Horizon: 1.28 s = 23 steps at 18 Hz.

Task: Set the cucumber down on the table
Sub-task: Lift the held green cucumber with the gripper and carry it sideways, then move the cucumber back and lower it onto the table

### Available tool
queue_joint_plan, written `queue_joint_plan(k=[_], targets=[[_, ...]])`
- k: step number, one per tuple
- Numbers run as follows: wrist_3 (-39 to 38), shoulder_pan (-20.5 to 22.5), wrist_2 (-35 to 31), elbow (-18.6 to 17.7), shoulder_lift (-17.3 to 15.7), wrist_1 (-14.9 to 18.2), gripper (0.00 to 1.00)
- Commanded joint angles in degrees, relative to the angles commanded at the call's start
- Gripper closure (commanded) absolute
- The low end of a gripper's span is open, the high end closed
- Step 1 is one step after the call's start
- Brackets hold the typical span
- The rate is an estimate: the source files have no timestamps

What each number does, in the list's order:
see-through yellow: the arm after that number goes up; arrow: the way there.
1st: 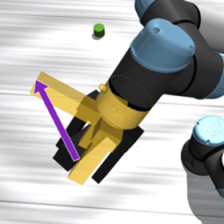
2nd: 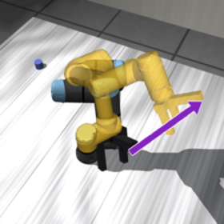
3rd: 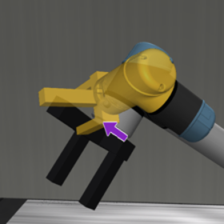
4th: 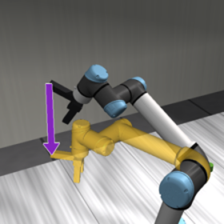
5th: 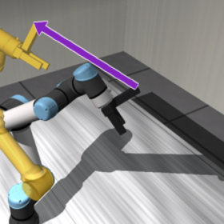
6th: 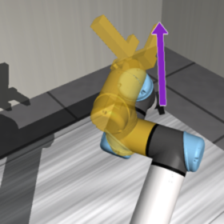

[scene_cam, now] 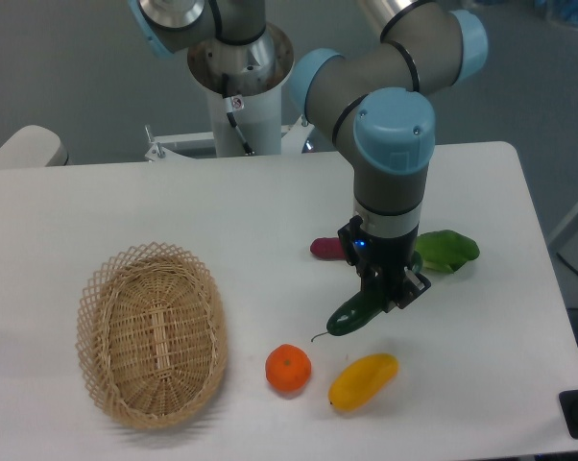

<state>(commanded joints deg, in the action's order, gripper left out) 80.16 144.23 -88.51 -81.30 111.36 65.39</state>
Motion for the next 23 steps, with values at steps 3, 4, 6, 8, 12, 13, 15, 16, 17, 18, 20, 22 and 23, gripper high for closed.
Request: queue_joint_plan(k=[3,4,6,8,12,13,15,16,17,18,20,22,23], targets=[[0.00,0.09,0.00,-0.79,-0.09,0.00,0.64],[-0.09,-0.09,-0.09,-0.88,-0.17,0.09,0.64],[-0.17,-0.26,-0.09,-1.75,-0.17,0.00,0.64],[-0.70,-0.61,-0.17,-2.63,-0.18,-0.35,0.64],[-4.29,-1.05,-1.58,-6.76,-1.23,-1.23,0.64],[-6.39,-1.66,-2.28,-7.29,-1.14,-1.23,0.64],[-10.70,-3.94,-4.82,-8.08,-0.79,-2.02,0.64],[-12.98,-5.00,-6.05,-8.17,-0.44,-2.63,0.64],[-15.70,-5.88,-6.67,-8.78,0.17,-3.33,0.64],[-18.60,-6.41,-6.85,-9.40,0.87,-3.78,0.64],[-22.83,-6.68,-6.86,-10.02,1.75,-4.48,0.64],[-24.52,-6.68,-6.42,-10.28,2.19,-4.83,0.64],[-24.52,-6.59,-6.42,-10.20,2.37,-4.83,0.64]])
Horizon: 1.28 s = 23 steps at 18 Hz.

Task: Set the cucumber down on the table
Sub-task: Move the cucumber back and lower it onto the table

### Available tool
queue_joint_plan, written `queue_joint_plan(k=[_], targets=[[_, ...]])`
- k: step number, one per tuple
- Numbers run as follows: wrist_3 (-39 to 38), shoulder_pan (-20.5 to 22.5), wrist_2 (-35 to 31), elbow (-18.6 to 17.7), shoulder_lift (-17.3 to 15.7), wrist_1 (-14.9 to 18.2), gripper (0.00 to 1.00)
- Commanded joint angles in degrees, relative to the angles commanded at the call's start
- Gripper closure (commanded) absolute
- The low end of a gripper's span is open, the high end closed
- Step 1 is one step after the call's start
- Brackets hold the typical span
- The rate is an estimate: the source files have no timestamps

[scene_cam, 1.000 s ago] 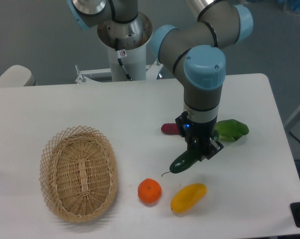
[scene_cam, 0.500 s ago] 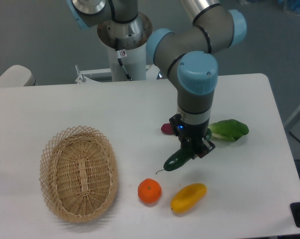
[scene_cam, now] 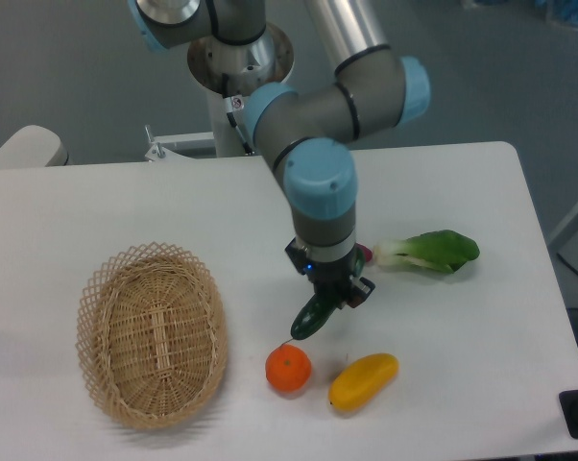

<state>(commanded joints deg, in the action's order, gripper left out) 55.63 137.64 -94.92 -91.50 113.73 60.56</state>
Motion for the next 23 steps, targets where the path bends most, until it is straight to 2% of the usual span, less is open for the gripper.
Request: queue_joint_plan(k=[3,6,8,16,19,21,23], targets=[[0.88,0.70,0.09,0.96,1.49,-0.52,0.64],[5.34,2.11,0.00,1.58,4.48,-5.17,0.64],[9.38,3.16,0.00,1.76,5.36,-6.06,0.64],[30.91,7.21,1.06,0.71,5.18,-5.62,0.64],[34.89,7.29,1.05,0.44,5.89,-5.98,0.64],[40.14,7.21,0.88,-0.26,6.15,-6.15,0.64],[42.27,7.21,0.88,-1.92,6.24,-6.33,0.64]])
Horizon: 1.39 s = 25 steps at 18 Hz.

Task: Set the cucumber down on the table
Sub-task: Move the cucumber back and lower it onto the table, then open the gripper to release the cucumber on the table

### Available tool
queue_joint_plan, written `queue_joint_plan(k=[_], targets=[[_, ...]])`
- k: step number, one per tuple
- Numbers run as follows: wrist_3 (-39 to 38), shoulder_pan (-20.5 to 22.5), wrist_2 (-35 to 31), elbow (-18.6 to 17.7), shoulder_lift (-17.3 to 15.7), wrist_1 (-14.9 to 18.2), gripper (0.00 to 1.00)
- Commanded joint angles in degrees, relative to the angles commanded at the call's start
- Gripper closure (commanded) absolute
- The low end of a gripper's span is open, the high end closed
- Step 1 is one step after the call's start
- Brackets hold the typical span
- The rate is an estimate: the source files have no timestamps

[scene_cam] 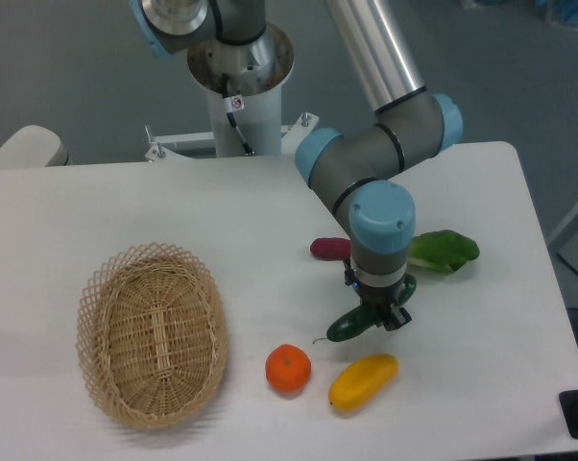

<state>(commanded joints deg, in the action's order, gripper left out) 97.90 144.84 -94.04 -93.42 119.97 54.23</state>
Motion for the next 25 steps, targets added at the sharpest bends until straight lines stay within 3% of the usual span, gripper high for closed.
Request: queue_joint_plan(k=[6,17,18,19,20,25], targets=[[-1.83,0.00,0.18,-2.73,0.09,-1.85,0.64],[-3.16,-0.09,0.18,-2.65,0.62,-2.02,0.60],[-3.16,-0.09,0.18,-2.39,0.62,-2.02,0.50],[-3.33,-0.09,0.18,-2.04,0.62,-2.02,0.31],[-3.77,-0.09,0.18,-1.77,0.62,-2.11,0.03],[-12.12,-0.35,0.26,0.42,-0.26,-2.99,0.00]])
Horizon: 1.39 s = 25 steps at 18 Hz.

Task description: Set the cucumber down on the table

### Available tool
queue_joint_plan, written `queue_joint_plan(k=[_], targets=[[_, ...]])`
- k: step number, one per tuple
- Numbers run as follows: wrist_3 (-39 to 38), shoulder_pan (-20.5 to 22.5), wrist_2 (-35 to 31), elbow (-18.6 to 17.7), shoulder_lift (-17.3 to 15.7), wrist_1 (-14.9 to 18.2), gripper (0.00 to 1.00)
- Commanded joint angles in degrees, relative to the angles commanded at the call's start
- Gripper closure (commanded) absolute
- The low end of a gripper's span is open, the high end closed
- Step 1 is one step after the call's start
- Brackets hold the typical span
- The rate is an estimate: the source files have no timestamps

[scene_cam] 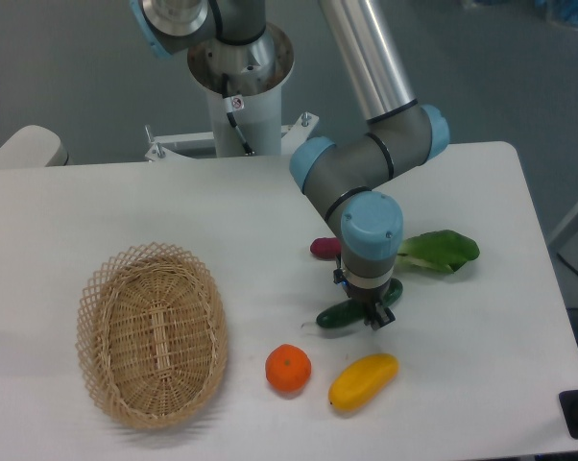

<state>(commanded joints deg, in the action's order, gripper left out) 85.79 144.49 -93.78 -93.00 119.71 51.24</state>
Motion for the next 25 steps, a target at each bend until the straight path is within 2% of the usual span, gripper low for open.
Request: queue_joint_plan(k=[4,7,11,16,19,22,25], targets=[[-7.37,-0.88,0.44,3.60,-0.97,0.26,0.00],[-8.62,-0.88,5.08,6.86,-2.02,1.23,0.00],[-10.11,1.14,13.70,10.28,-4.22,1.58,0.00],[-9.15,4.21,14.15,14.06,-4.75,3.16,0.00],[-0.57,6.32,13.98,13.81,-5.97,4.56,0.00],[10.15,9.04,13.54,13.90,-6.94,8.08,0.00],[19.83,11.24,13.18,13.72,-7.56,9.67,0.00]])
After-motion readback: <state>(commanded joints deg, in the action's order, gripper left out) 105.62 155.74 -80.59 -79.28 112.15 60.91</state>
